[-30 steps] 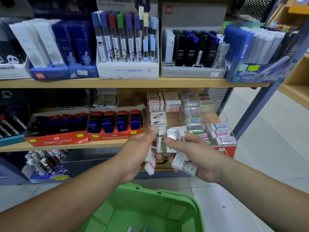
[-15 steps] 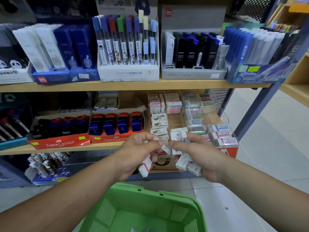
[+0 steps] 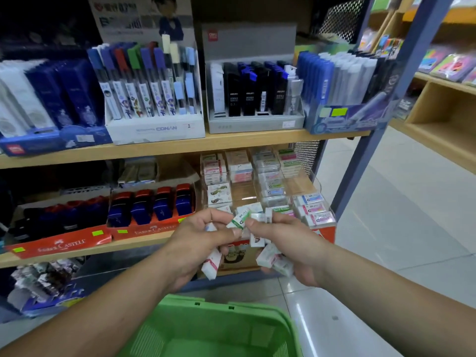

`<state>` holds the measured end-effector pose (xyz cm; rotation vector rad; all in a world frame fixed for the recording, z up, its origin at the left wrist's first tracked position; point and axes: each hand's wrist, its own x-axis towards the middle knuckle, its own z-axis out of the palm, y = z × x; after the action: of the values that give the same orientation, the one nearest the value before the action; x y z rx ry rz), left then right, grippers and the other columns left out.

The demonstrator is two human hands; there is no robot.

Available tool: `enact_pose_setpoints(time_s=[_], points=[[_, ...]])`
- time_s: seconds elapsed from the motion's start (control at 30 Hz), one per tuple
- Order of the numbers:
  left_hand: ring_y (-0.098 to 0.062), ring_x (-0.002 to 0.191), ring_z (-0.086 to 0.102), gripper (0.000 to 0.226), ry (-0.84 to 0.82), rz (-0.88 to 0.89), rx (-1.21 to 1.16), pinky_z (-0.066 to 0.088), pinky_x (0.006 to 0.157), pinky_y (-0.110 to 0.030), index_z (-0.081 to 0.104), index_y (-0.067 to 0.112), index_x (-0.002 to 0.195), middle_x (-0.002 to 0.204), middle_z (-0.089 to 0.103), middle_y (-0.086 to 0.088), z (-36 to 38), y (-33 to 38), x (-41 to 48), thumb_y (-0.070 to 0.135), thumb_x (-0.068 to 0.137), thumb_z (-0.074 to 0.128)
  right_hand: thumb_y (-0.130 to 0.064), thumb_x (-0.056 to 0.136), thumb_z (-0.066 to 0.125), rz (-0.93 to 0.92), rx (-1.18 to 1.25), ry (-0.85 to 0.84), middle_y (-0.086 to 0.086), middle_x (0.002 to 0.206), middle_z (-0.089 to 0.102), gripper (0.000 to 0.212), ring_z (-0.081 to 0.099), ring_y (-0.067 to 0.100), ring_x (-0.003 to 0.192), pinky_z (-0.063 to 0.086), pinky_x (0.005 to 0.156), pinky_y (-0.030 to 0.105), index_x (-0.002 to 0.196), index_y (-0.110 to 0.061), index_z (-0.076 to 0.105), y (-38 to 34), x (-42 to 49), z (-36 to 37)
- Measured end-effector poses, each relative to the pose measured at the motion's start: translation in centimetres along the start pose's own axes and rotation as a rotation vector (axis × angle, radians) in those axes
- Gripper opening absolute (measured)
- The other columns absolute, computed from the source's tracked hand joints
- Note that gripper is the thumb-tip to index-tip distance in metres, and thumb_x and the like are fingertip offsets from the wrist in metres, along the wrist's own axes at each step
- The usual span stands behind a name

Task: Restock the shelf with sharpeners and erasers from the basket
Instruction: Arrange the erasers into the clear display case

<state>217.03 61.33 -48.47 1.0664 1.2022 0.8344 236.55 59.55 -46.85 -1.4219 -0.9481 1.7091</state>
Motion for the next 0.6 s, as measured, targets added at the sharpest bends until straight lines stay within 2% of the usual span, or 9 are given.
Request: enact_pose_setpoints(time_s=[0.13,0.2,0.27,0.33,0.4,0.47,0.6], points=[[-0.02,0.07,0.063,0.031,0.007,0.02,0.026,0.056,0.065,-0.034,0.075,0.017,0.108,0.084,0.068,-0.005,1.3,0.8,0.3,0.012,0.079,0.086,-0.027,0.094,0.078,-0.071,0.026,0.024,0.005,0.1,0.081,0.022,0.075,0.026,0.08,0.055,0.076,0.047,0.115,-0.022,0.075,-0.1,-0.4,-1.1],[-0.016,0.067,0.063,0.028,0.029,0.047,0.075,0.056,0.063,-0.03,0.073,0.012,0.106,0.08,0.067,-0.005,2.3,1.7,0.7,0.009,0.081,0.085,-0.025,0.095,0.076,-0.107,0.044,0.011,0.004,0.099,0.081,0.02,0.077,0.022,0.08,0.058,0.072,0.042,0.114,-0.022,0.076,-0.4,-0.7,-1.6],[-0.016,0.065,0.062,0.024,0.048,0.075,0.126,0.054,0.064,-0.033,0.072,0.01,0.102,0.075,0.067,-0.005,3.4,2.8,1.4,0.007,0.081,0.085,-0.021,0.097,0.073,-0.167,0.069,0.02,0.003,0.104,0.081,0.019,0.079,0.02,0.092,0.061,0.082,0.039,0.116,-0.02,0.075,-0.8,-0.8,-2.5],[-0.018,0.067,0.064,0.018,0.075,0.108,0.214,0.055,0.068,-0.037,0.074,0.012,0.095,0.074,0.07,-0.003,4.5,4.1,2.4,0.008,0.081,0.084,-0.02,0.097,0.073,-0.221,0.103,0.081,0.004,0.106,0.081,0.02,0.078,0.025,0.098,0.061,0.092,0.045,0.117,-0.019,0.075,-1.4,-0.7,-3.7],[-0.012,0.068,0.066,0.013,0.082,0.151,0.366,0.055,0.065,-0.029,0.074,0.016,0.09,0.076,0.072,0.002,5.8,5.4,4.0,0.013,0.082,0.084,-0.022,0.097,0.073,-0.263,0.122,0.18,0.005,0.102,0.081,0.021,0.079,0.027,0.091,0.064,0.083,0.046,0.118,-0.019,0.073,-2.1,-0.7,-5.2],[-0.009,0.071,0.067,0.01,0.069,0.219,0.499,0.053,0.062,-0.022,0.073,0.016,0.089,0.081,0.071,0.001,7.3,6.6,6.4,0.015,0.085,0.082,-0.024,0.097,0.072,-0.292,0.144,0.268,0.004,0.095,0.081,0.015,0.08,0.027,0.082,0.065,0.068,0.04,0.112,-0.021,0.072,-2.7,-0.7,-6.8],[-0.005,0.067,0.059,0.007,0.041,0.297,0.668,0.043,0.052,-0.006,0.072,0.01,0.098,0.084,0.066,0.003,11.2,7.6,11.7,0.011,0.091,0.073,-0.025,0.097,0.072,-0.327,0.196,0.392,0.005,0.089,0.081,0.015,0.08,0.028,0.077,0.064,0.071,0.042,0.105,-0.013,0.068,-2.9,-0.6,-9.4]])
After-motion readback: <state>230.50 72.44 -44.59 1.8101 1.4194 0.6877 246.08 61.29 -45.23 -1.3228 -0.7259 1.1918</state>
